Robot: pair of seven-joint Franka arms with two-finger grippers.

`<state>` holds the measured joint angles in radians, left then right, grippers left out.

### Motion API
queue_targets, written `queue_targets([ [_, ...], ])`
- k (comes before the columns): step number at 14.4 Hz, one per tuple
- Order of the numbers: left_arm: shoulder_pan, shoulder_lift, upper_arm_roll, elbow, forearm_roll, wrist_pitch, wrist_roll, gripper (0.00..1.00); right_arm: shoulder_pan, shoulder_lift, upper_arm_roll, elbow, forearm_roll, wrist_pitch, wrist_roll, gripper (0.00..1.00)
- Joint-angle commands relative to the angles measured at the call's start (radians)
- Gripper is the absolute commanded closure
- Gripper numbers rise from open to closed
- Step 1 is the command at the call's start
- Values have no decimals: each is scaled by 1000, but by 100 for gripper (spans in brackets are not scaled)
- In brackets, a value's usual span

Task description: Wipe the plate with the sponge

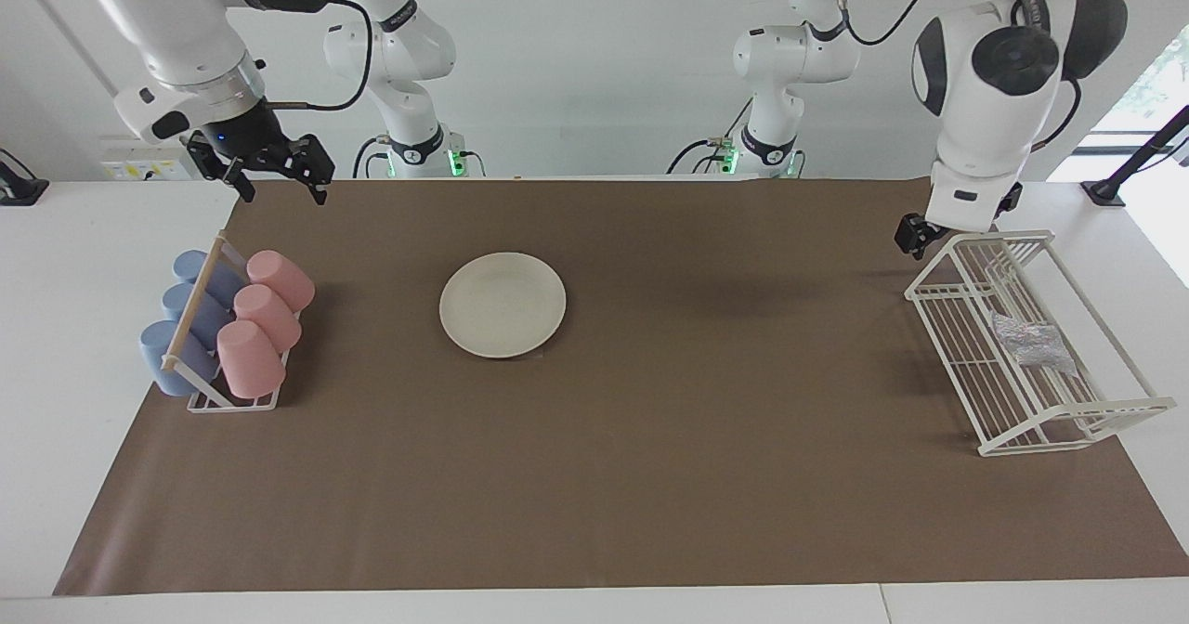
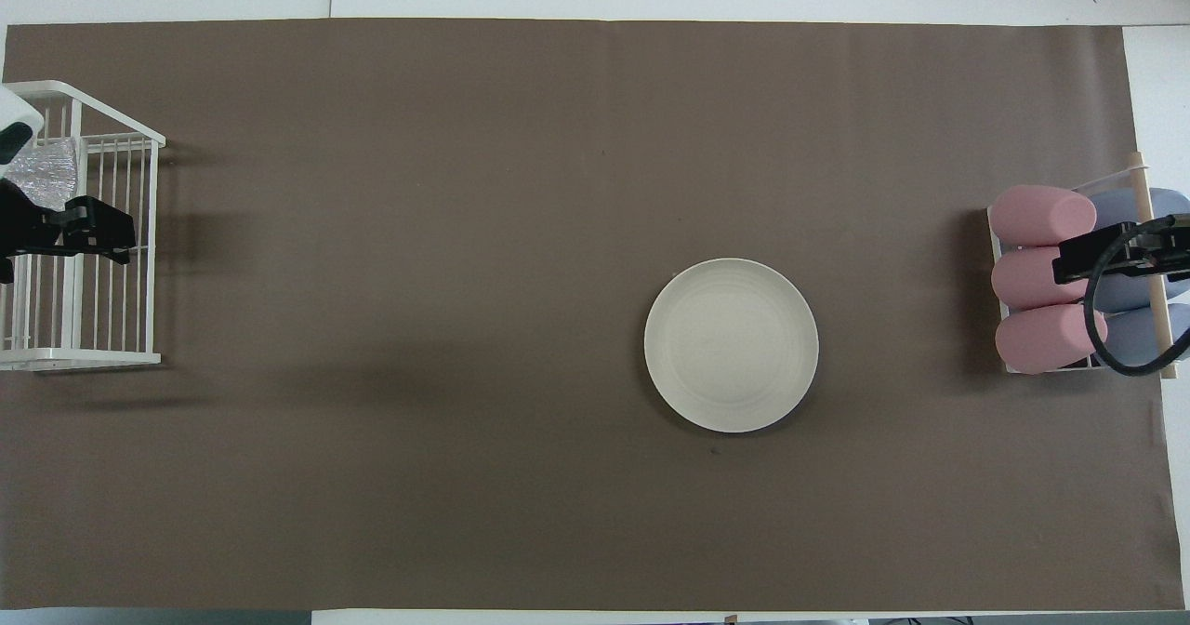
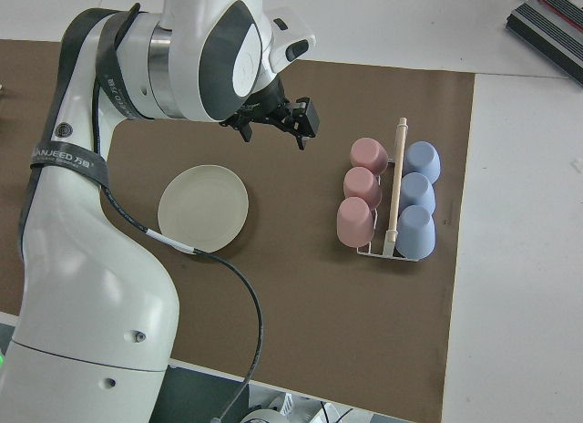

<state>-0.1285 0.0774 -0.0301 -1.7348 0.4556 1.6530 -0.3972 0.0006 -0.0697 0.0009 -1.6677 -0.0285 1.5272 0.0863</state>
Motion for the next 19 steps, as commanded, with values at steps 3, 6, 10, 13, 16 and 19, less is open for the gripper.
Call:
queue_targets([
  [3, -25, 178, 9, 14, 315, 109, -89, 0, 44, -48, 10, -76, -2, 51, 121, 0],
  [6, -16, 274, 13, 89, 417, 110, -91, 0, 76, -82, 10, -152, -2, 152, 170, 0],
  [10, 21, 314, 15, 106, 485, 137, -120, 0, 163, -78, 13, -142, -1, 168, 447, 0],
  [13, 29, 314, 15, 100, 505, 145, -120, 0, 254, -67, 14, -136, -1, 278, 776, 0],
  [16, 27, 314, 13, 101, 503, 148, -120, 32, 256, -61, 13, -130, 37, 200, 942, 0],
  [19, 29, 314, 13, 103, 503, 160, -120, 86, 272, 26, 27, 10, 73, 104, 1091, 0],
])
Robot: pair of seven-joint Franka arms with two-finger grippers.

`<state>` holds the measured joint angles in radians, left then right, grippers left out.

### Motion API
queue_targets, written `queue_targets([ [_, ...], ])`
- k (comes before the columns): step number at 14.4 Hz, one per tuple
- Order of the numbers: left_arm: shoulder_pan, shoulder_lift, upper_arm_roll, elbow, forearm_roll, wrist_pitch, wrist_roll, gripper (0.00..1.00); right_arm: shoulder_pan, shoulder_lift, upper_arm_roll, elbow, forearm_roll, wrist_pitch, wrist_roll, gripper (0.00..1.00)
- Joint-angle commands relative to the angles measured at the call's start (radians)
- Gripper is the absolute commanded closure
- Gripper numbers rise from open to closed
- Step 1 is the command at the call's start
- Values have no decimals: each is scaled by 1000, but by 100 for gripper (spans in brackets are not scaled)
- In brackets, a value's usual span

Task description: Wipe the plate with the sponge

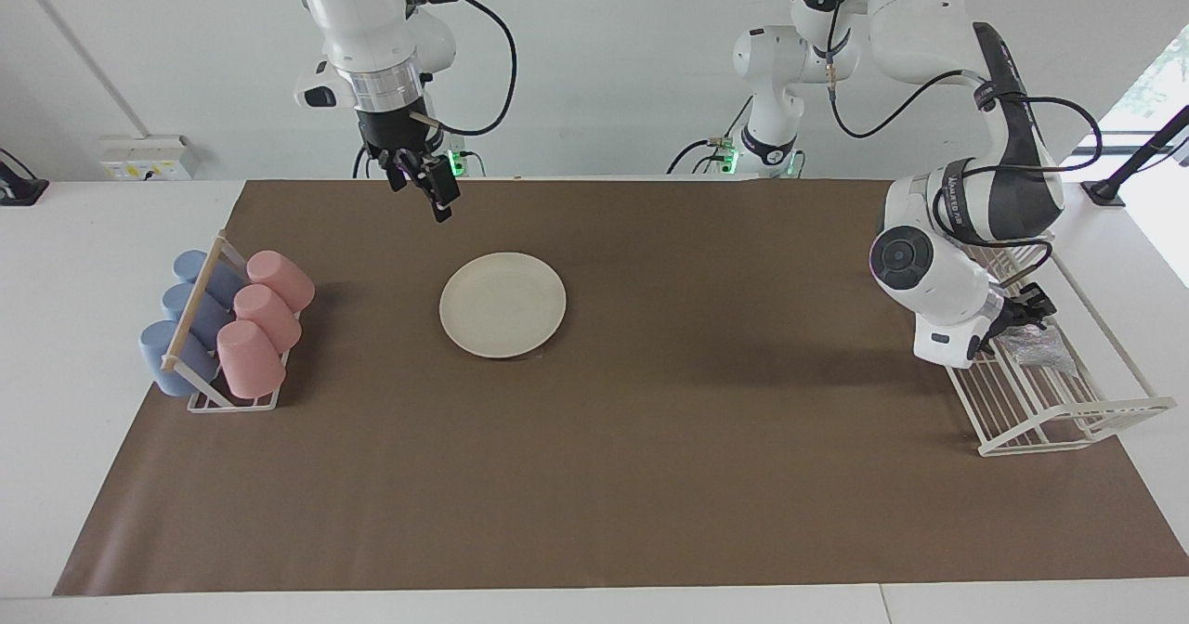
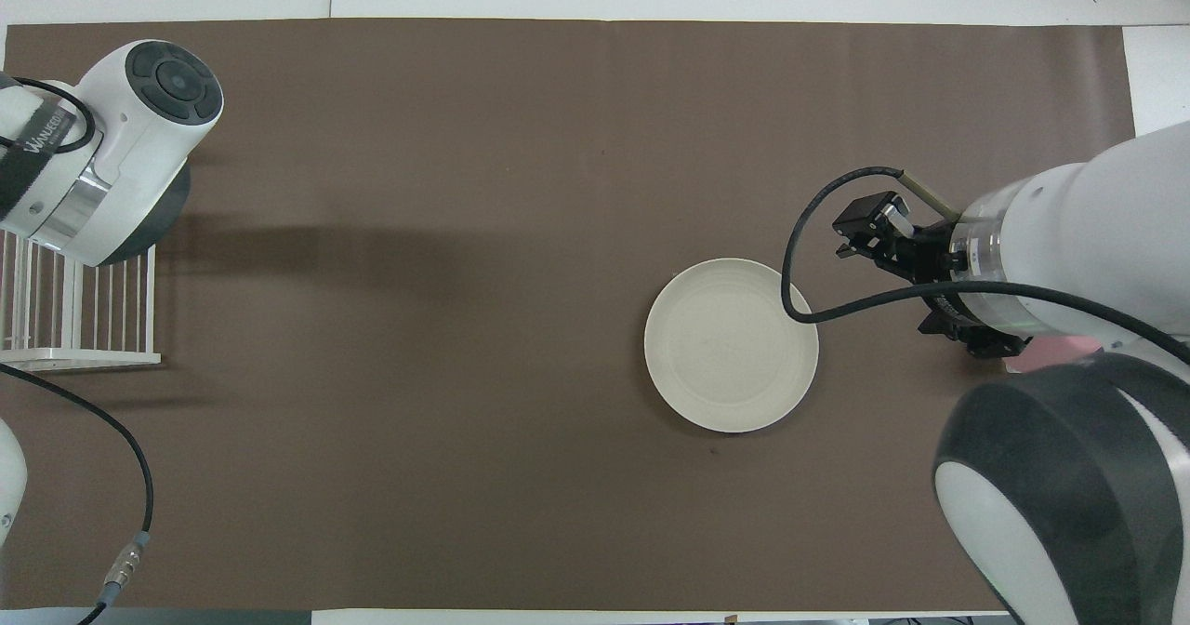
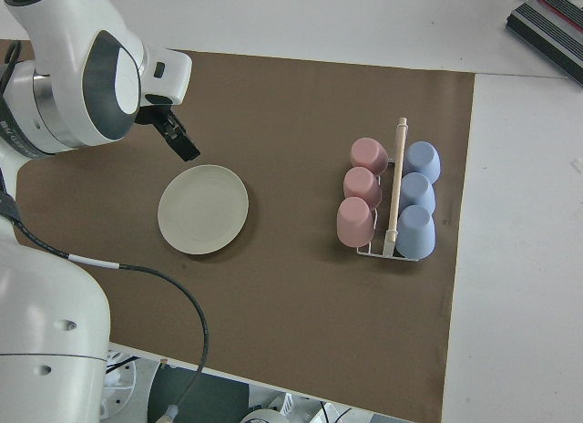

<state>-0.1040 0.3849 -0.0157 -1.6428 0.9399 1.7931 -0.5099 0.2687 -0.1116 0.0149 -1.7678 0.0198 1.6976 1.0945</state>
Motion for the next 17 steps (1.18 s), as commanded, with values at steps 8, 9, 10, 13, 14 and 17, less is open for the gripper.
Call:
queue_targets([
  [8, 1, 5, -3, 23, 2, 8, -4, 100, 119, 512, 11, 797, 17, -447, 458, 0],
  [9, 0, -1, -6, 46, -13, 5, 2, 100, 165, 506, 16, 792, 20, -438, 517, 0],
  [10, 3, -14, -6, 64, -77, -10, 8, 100, 213, 503, 11, 776, 22, -403, 550, 0],
  [13, 0, -53, -7, 162, -324, -139, 10, 100, 256, 474, 11, 725, 15, -375, 570, 0],
  [14, -6, -57, -10, 200, -405, -206, 10, 100, 262, 472, 11, 719, 15, -374, 570, 0],
  [17, 4, -87, 5, 310, -724, -346, 8, 100, 268, 463, 13, 716, 17, -392, 567, 0],
])
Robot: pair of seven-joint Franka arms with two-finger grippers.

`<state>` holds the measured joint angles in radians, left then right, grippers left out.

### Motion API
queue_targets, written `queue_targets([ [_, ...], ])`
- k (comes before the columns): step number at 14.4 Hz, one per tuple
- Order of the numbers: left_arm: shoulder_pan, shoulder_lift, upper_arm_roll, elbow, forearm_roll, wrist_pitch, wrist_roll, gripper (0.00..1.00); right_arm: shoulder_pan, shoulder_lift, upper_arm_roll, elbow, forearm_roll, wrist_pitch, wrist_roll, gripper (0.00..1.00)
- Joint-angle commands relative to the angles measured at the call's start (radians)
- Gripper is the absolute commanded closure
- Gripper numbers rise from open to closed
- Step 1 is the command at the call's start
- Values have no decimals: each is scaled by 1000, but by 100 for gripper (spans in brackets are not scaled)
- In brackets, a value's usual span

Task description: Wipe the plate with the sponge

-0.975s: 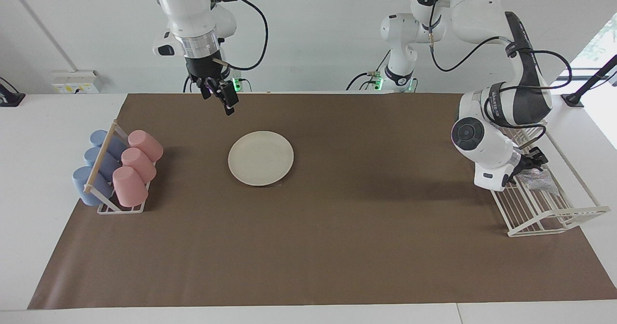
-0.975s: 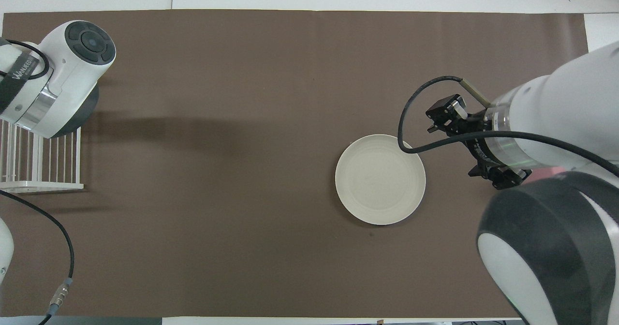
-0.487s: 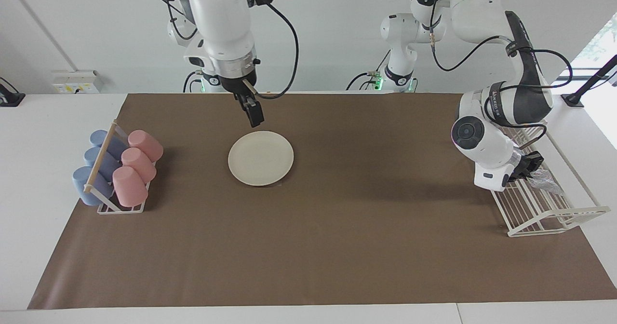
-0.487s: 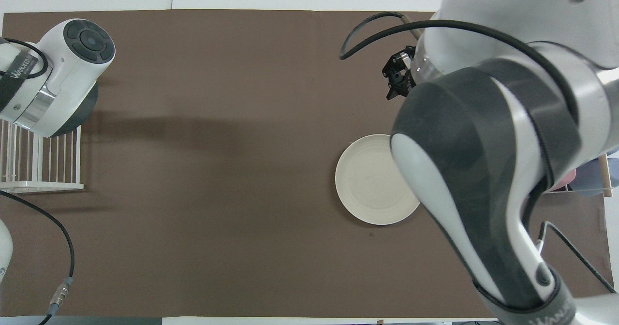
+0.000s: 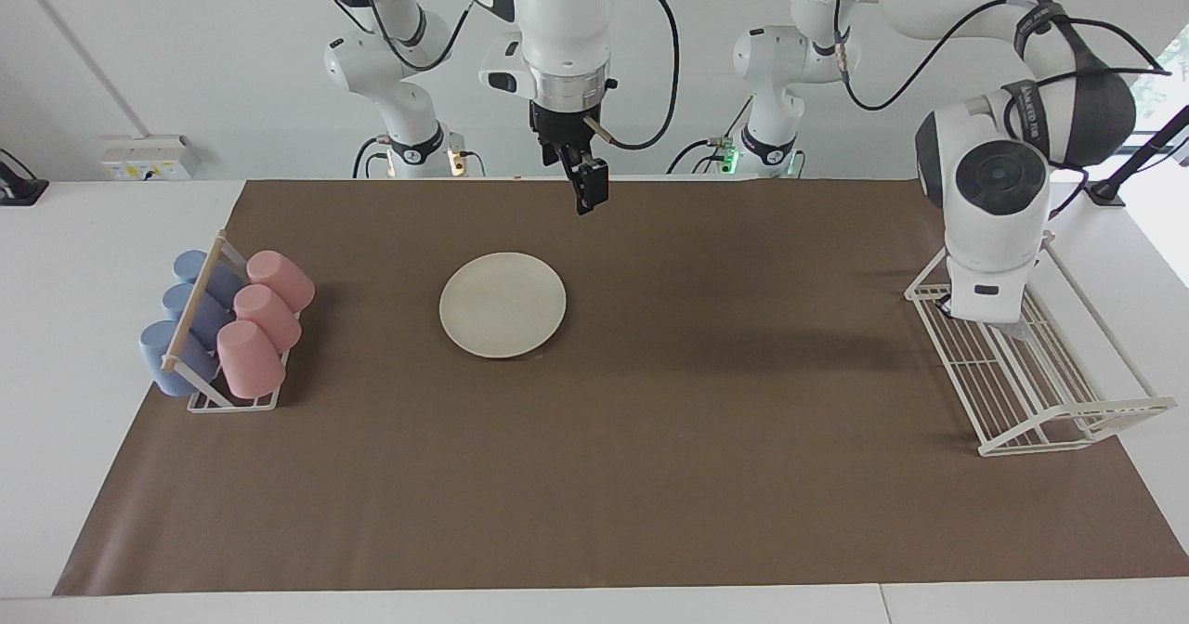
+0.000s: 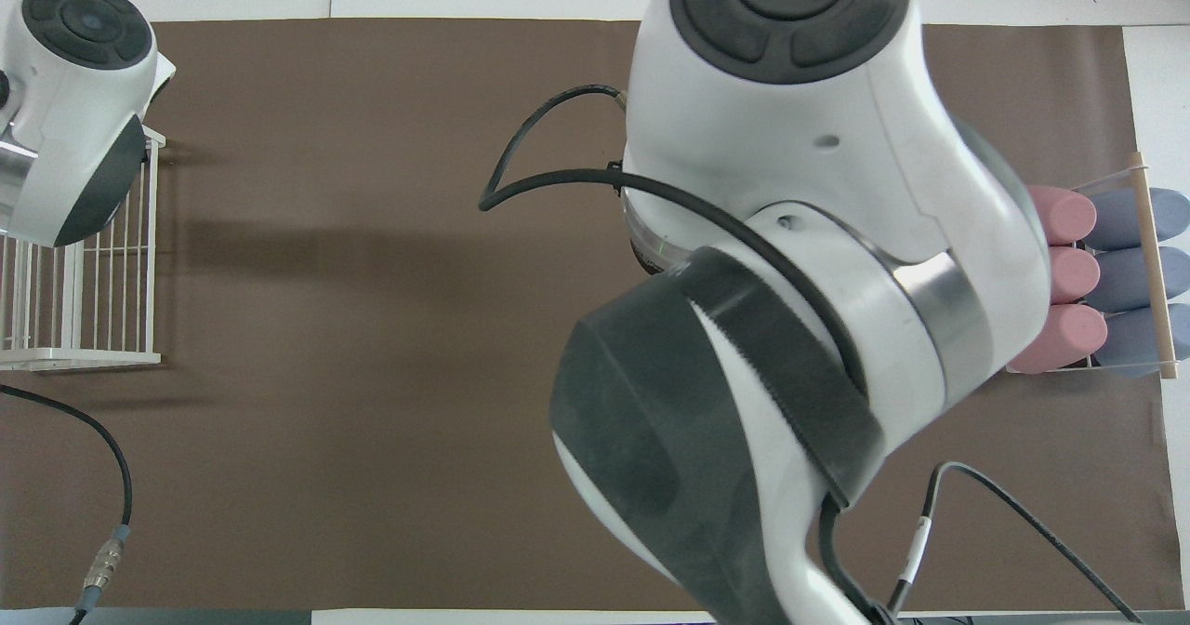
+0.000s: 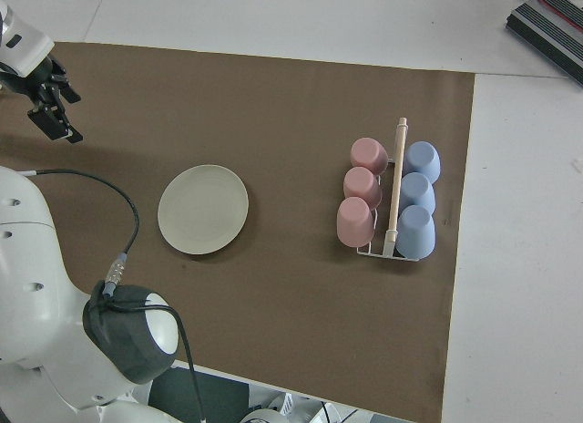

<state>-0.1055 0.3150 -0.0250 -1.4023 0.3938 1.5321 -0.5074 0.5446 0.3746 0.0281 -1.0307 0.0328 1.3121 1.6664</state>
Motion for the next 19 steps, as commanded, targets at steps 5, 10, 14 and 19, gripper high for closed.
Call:
queue_targets([
  [5, 133, -163, 19, 62, -647, -159, 9, 100, 20, -43, 1, -66, 1, 18, -14, 0],
  [10, 237, -272, 19, -134, -1065, -152, 106, 100, 41, -80, 4, -138, 16, 41, -25, 0],
  [14, 259, -492, 22, -556, -1341, -21, 442, 100, 37, -97, 4, -180, 16, 64, -19, 0],
  [19, 153, -700, 17, -904, -1620, 120, 647, 100, 67, -100, 6, -195, 82, 188, 290, 0],
])
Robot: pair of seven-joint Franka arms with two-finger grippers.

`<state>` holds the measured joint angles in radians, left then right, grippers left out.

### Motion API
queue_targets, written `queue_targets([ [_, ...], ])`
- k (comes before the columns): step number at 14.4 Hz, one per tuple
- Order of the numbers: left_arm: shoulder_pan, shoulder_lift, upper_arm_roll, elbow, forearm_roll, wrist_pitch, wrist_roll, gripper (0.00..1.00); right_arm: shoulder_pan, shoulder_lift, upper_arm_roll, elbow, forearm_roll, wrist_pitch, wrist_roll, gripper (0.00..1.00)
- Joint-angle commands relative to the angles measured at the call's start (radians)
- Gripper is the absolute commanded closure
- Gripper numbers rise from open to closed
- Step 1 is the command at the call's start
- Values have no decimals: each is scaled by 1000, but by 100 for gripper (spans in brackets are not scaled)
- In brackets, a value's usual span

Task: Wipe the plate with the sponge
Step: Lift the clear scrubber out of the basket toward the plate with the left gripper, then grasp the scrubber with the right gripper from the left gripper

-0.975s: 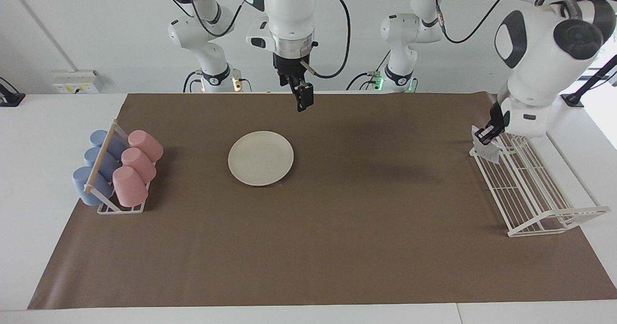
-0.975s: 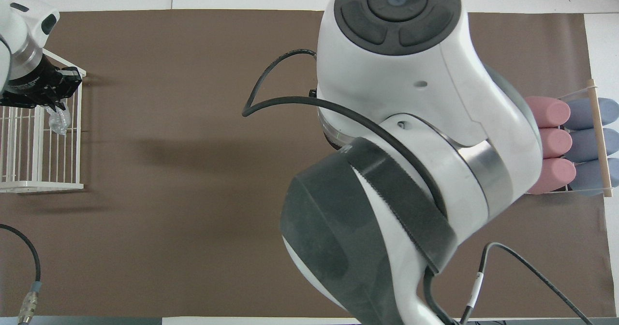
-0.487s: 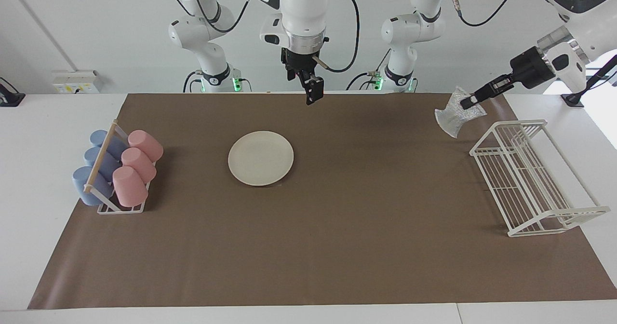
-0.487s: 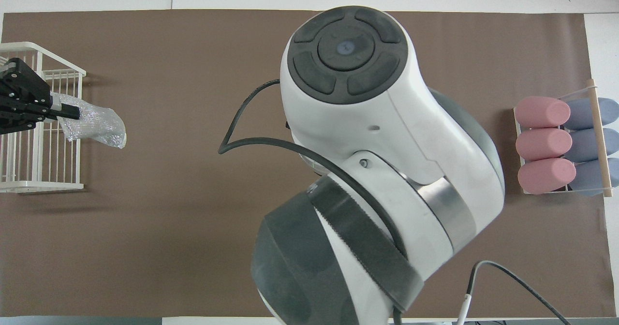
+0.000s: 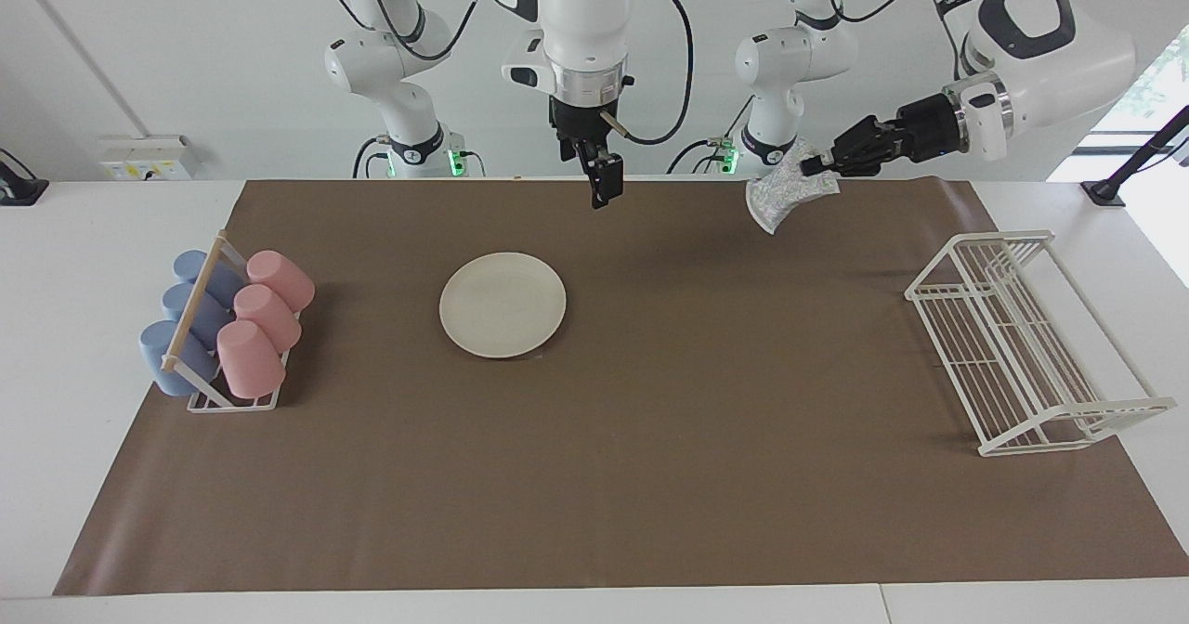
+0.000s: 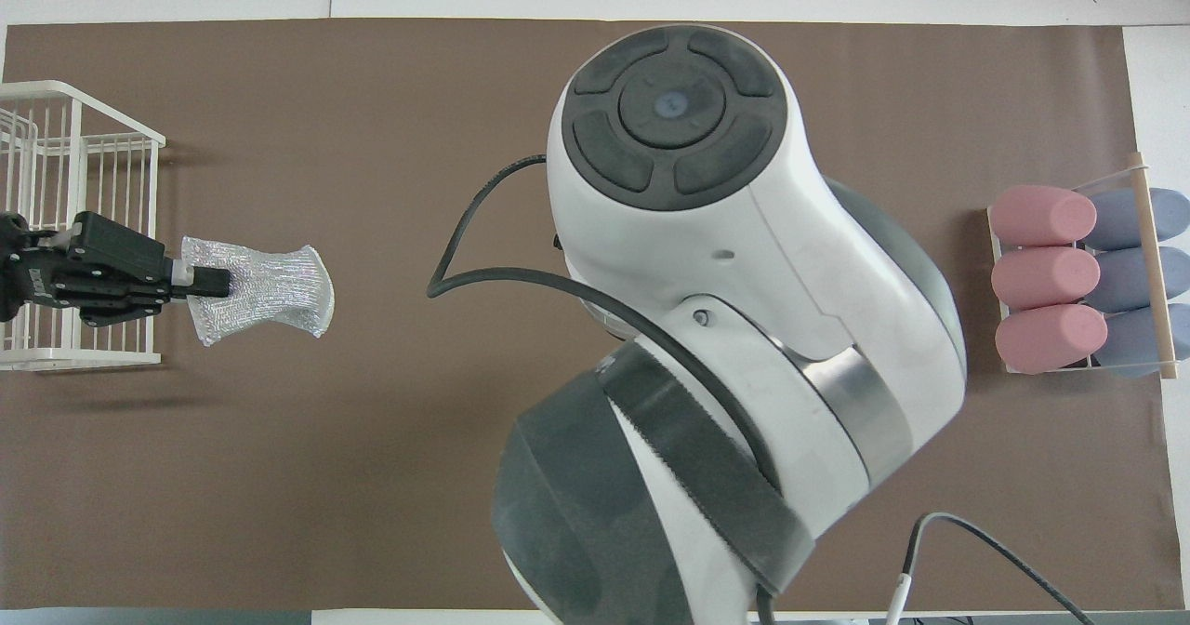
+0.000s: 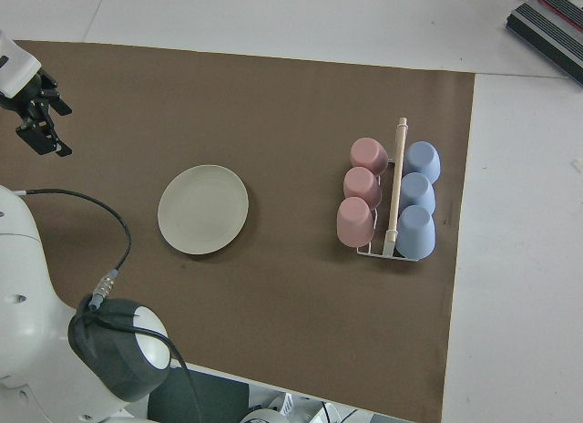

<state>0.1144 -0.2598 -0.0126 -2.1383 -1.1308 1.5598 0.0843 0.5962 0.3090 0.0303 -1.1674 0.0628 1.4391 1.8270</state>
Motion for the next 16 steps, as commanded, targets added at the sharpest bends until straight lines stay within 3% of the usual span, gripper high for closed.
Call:
queue_targets([
  [1, -100, -172, 5, -239, -165, 139, 108, 100, 22, -37, 5, -66, 78, 78, 190, 0],
  [4, -191, -210, 5, -354, -306, 190, 294, 100, 57, -91, 5, -185, 185, 248, 354, 0],
  [7, -191, -165, 8, -387, -330, 87, 486, 100, 99, -133, 3, -282, 246, 331, 357, 0],
  [16, -186, -142, 8, -384, -354, 80, 491, 100, 175, -228, 5, -500, 230, 507, 327, 0],
])
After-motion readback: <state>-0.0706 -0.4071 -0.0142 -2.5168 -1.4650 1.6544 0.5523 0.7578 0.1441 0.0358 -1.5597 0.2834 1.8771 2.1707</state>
